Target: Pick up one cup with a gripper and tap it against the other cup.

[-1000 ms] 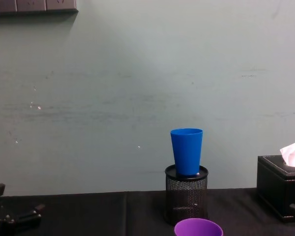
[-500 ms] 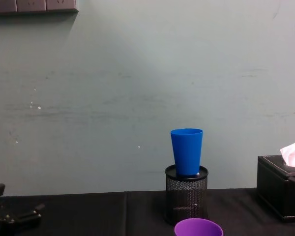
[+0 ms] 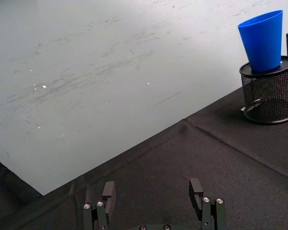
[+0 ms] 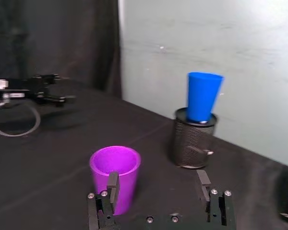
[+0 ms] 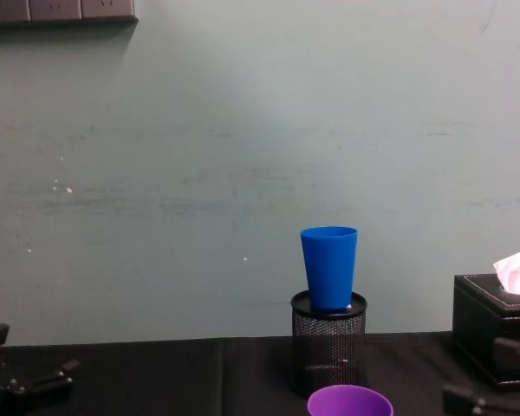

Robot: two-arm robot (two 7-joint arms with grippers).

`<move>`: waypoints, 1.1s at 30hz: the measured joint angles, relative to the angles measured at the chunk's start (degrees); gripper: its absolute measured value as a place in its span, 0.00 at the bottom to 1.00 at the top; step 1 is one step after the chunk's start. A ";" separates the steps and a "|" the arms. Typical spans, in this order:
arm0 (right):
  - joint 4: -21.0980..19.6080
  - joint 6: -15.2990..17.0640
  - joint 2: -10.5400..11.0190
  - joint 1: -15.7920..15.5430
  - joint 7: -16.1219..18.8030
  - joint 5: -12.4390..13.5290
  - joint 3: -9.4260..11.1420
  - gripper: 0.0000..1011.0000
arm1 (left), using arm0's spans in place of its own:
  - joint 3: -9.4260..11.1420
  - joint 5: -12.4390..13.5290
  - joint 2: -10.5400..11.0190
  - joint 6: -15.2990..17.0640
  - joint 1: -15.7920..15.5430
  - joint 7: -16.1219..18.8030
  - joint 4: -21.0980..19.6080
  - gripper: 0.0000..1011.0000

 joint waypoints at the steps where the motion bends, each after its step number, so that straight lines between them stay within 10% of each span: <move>1: 0.05 -0.01 -0.17 -0.10 0.51 0.12 -0.14 0.99 | 0.00 0.00 0.00 0.00 0.00 0.00 0.00 0.99; 33: 9.67 4.62 -8.73 6.62 9.01 -2.79 -2.83 0.99 | 0.00 0.00 0.00 0.00 0.00 0.00 0.00 0.99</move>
